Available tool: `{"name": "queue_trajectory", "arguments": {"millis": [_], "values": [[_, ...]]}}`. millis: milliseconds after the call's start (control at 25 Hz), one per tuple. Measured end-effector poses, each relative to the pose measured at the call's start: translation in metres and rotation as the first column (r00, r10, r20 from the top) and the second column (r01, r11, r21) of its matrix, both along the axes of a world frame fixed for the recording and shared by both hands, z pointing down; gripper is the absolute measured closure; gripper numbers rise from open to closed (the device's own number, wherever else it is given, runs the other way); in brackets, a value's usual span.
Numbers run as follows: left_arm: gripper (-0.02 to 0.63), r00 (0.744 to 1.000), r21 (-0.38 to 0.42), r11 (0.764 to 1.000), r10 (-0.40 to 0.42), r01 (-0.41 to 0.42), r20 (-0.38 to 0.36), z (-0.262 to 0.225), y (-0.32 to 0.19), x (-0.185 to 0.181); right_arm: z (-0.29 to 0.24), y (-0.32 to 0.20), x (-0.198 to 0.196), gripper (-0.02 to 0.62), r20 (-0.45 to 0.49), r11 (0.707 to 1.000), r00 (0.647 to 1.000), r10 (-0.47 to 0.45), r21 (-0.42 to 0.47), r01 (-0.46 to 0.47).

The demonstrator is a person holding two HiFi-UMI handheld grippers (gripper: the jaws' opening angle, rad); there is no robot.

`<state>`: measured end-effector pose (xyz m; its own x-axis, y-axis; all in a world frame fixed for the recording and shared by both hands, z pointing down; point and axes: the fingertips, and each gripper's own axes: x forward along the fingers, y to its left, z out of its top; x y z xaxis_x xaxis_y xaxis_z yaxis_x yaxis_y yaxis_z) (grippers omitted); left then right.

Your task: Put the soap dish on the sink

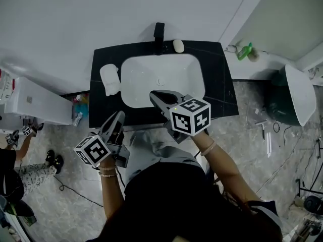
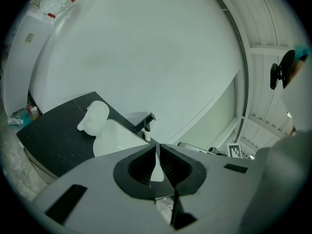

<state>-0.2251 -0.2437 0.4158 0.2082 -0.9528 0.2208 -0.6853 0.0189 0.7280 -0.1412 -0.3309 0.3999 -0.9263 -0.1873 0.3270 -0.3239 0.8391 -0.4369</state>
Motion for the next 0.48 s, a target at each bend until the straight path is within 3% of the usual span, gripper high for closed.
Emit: {"name": "queue_trajectory", "arguments": {"millis": [200, 480], "values": [[0.577, 0.999, -0.029, 0.999, 0.033, -0.033, 0.021, 0.001, 0.002, 0.01, 0.002, 0.008, 0.006, 0.576, -0.003, 1.0, 1.0, 0.01, -0.011, -0.01], [0.577, 0.999, -0.01, 0.999, 0.047, -0.047, 0.017, 0.002, 0.005, 0.02, 0.008, 0.019, 0.013, 0.576, -0.011, 1.0, 1.0, 0.017, -0.008, -0.018]]}}
